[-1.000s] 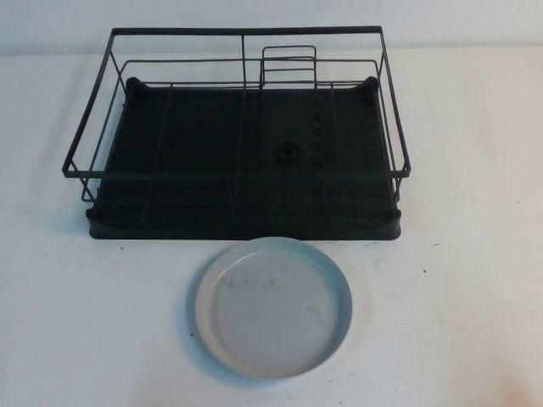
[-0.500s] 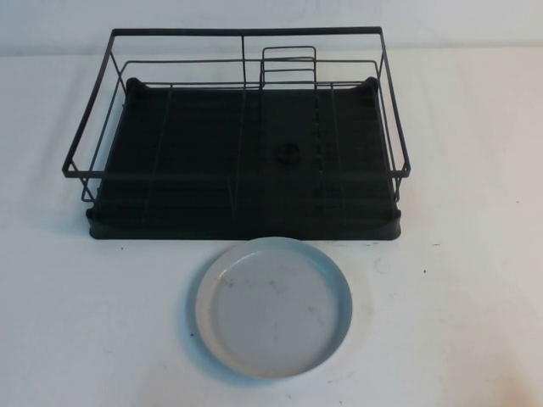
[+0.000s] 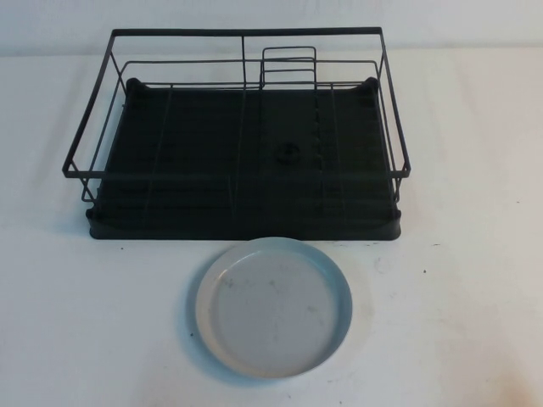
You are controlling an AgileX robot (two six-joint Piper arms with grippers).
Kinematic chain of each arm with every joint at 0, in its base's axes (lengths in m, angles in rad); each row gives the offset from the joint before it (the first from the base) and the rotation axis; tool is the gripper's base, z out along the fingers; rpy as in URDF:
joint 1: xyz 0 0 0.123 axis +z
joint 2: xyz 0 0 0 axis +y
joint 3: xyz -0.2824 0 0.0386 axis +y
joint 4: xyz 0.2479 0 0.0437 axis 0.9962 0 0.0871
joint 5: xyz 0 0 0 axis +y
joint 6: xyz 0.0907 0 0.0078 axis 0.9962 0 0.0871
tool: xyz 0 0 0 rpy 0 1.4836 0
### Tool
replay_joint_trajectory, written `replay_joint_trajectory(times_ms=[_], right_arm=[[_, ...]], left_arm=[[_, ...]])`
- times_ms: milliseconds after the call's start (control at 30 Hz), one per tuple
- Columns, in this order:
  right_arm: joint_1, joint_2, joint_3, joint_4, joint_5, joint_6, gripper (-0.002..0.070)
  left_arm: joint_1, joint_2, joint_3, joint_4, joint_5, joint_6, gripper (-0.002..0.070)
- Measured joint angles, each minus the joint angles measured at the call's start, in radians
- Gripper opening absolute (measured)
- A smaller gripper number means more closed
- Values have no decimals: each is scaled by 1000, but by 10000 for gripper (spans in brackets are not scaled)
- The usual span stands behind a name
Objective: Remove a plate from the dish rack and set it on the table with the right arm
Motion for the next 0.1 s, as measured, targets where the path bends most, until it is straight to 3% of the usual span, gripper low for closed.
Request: replay_joint_trajectory(times_ms=[100], right_arm=[[0,0,0,0,0,0,-18]], left_arm=[[0,0,0,0,0,0,-4]])
